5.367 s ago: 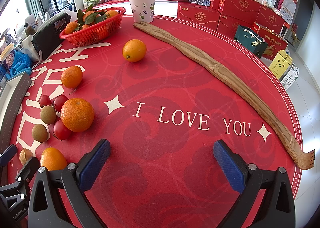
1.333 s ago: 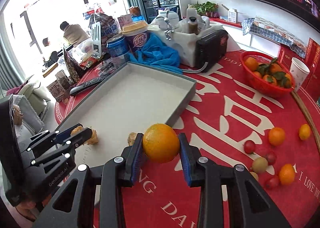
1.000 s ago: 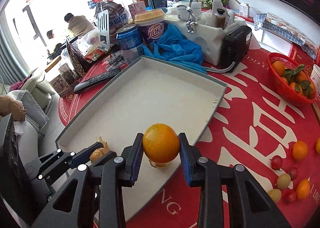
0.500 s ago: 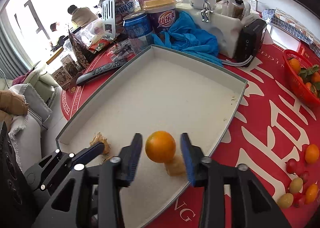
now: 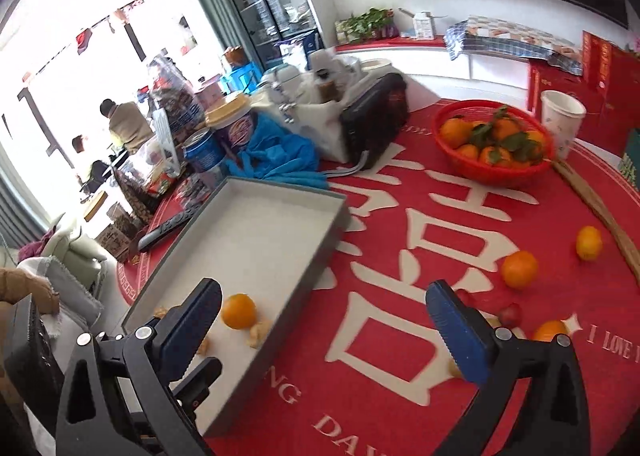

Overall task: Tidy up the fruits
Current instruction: 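Open the left gripper to drop the beige fruit while the right gripper releases the orange, then move both open grippers back over the loose fruits on the table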

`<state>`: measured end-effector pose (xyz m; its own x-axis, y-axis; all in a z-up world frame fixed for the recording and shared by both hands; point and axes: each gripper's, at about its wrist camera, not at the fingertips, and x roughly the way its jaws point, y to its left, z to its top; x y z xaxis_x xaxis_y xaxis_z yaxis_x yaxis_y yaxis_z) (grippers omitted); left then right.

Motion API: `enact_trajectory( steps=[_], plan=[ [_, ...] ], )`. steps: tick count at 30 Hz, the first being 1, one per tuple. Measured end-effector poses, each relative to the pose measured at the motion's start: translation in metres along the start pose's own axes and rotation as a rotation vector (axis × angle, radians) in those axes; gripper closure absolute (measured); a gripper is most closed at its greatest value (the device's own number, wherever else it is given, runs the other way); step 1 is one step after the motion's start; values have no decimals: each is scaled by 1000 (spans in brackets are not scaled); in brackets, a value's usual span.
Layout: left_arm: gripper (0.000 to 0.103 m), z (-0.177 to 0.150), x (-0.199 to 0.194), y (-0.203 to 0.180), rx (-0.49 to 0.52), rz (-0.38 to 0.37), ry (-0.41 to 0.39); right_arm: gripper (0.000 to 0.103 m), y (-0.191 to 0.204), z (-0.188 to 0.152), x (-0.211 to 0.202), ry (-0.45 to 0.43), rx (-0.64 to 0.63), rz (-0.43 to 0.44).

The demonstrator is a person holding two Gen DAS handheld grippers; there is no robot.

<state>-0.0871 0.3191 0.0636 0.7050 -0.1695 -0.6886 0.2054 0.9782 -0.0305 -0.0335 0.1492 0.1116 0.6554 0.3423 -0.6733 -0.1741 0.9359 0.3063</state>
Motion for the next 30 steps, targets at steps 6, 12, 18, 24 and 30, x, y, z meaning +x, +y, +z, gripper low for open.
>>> enact_trajectory(
  steps=[6, 12, 18, 24, 30],
  plan=[
    [15, -2, 15, -63, 63, -91, 73, 0, -78, -21, -38, -22, 94, -179],
    [15, -18, 52, -102, 79, -83, 196, 0, -142, -59, -41, 60, 153, -381],
    [14, -27, 66, -118, 111, -26, 197, 0, -174, -87, -29, 134, 202, -395],
    [2, -29, 70, -119, 77, -29, 187, 0, -164, -94, -19, 197, 112, -457],
    [1, -28, 71, -119, 70, -31, 192, 0, -162, -96, -21, 192, 108, -451]
  ],
)
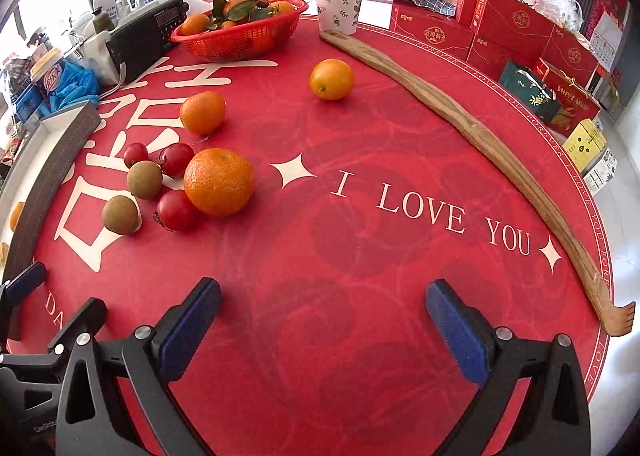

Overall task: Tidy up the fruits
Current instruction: 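Move both open grippers back over the loose fruits on the table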

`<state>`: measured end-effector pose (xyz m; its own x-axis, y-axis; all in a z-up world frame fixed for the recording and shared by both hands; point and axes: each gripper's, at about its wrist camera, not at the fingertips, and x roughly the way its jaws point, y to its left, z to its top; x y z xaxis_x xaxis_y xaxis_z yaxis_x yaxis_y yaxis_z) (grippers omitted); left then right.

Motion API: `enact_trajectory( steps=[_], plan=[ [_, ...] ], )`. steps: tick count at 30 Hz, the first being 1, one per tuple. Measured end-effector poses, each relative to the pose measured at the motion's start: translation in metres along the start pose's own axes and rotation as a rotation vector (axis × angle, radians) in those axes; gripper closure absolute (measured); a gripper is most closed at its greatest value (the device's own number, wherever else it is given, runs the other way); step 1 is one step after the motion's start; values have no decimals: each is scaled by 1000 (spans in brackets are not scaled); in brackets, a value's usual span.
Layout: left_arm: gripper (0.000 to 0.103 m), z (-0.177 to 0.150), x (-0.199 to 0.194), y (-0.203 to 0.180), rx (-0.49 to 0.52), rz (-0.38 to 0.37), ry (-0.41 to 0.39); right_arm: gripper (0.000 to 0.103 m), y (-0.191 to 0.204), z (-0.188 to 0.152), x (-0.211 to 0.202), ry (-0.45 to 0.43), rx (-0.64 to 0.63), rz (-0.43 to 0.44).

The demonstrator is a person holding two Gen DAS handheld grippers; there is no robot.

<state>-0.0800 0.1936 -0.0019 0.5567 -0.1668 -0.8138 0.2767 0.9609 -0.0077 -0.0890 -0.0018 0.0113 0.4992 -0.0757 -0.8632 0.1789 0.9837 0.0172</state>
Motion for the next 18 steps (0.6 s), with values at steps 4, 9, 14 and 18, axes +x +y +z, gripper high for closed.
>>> enact_trajectory(
  steps=[4, 9, 14, 18],
  plan=[
    [0, 0, 0, 0, 0, 0, 0, 0, 0, -1, -1, -8, 5, -5],
    [0, 0, 0, 0, 0, 0, 0, 0, 2, 0, 0, -13, 9, -7],
    [0, 0, 1, 0, 0, 0, 0, 0, 2, 0, 0, -13, 9, -7],
    [0, 0, 1, 0, 0, 0, 0, 0, 2, 0, 0, -13, 9, -6]
  ],
)
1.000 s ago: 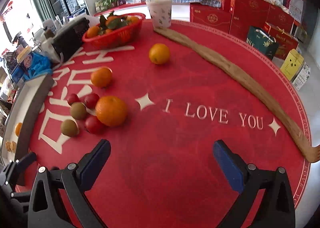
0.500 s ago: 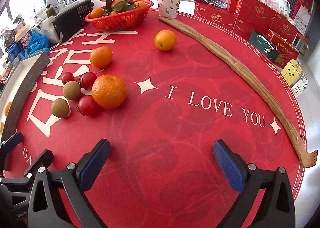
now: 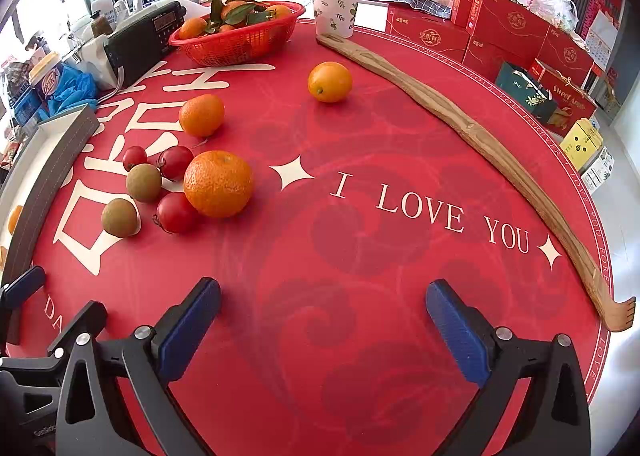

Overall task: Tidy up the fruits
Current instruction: 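Move both open grippers back over the loose fruits on the table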

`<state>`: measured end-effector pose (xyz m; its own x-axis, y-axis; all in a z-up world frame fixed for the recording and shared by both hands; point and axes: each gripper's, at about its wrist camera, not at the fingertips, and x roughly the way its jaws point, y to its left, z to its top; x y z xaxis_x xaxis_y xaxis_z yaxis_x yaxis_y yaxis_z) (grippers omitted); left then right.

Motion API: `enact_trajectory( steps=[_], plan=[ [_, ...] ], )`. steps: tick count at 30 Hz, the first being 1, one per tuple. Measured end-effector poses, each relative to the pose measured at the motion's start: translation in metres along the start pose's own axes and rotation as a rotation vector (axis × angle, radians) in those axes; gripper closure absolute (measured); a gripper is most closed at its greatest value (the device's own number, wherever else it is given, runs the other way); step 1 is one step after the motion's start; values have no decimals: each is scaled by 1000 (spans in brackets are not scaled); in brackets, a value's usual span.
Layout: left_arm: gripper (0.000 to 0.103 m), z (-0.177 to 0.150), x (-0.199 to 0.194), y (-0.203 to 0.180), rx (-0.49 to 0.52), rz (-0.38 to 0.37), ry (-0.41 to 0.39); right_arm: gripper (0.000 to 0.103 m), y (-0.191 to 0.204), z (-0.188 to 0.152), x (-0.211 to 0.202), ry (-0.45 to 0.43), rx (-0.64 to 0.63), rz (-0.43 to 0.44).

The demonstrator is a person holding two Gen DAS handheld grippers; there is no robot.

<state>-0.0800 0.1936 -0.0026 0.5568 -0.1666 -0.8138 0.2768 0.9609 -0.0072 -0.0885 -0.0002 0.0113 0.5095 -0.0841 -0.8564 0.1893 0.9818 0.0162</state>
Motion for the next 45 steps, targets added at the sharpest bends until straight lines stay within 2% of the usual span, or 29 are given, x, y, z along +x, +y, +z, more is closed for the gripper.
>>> enact_trajectory(
  steps=[45],
  plan=[
    [0, 2, 1, -1, 17, -9, 0, 0, 0, 0, 1, -2, -2, 1]
  ],
)
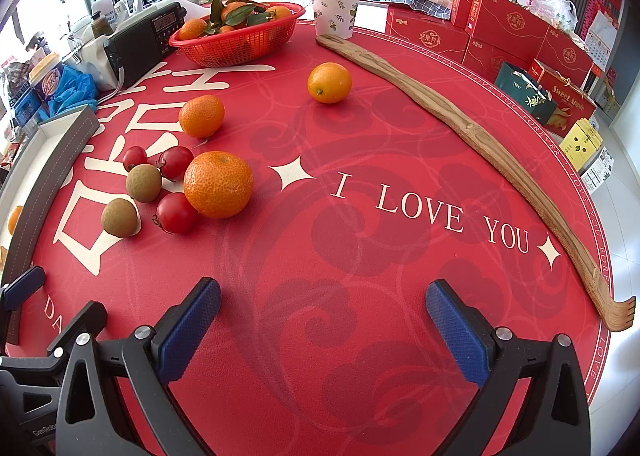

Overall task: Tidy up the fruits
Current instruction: 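Move both open grippers back over the loose fruits on the table, then grasp a brown kiwi with the left gripper while the right gripper grasps a red cherry tomato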

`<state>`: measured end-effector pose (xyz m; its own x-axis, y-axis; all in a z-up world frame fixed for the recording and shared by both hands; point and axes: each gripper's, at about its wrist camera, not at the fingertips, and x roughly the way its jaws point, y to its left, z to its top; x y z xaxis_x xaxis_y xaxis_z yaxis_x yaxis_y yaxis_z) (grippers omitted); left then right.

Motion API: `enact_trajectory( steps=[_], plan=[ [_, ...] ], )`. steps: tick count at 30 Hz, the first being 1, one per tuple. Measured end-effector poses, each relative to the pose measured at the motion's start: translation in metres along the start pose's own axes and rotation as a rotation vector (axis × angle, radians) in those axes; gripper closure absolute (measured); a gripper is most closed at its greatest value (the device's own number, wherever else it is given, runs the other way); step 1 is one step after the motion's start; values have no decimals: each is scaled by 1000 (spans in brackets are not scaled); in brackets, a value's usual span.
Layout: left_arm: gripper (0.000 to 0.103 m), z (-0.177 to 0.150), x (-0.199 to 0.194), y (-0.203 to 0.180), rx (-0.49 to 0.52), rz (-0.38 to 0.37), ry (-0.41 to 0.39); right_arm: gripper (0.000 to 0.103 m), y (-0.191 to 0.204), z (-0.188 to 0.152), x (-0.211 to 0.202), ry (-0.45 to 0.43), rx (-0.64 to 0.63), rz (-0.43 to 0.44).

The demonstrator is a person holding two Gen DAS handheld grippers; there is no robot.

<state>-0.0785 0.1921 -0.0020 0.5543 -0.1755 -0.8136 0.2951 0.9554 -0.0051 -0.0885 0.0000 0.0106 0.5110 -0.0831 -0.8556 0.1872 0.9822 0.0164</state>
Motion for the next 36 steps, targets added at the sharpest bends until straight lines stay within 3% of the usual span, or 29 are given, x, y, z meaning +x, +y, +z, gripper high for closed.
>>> enact_trajectory(
  steps=[12, 18, 22, 23, 36],
  plan=[
    [12, 36, 16, -28, 110, -44, -2, 0, -13, 5, 1, 29, 5, 1],
    [36, 50, 27, -40, 114, -82, 5, 0, -30, 6, 1, 31, 53, -27],
    [68, 54, 27, -46, 131, -89, -5, 0, -29, 6, 1, 27, 53, -29],
    [72, 54, 26, -47, 136, -90, -6, 0, -29, 6, 1, 25, 54, -30],
    [72, 13, -2, -6, 103, -48, -31, 0, -24, 2, 0, -12, 22, -13]
  ],
)
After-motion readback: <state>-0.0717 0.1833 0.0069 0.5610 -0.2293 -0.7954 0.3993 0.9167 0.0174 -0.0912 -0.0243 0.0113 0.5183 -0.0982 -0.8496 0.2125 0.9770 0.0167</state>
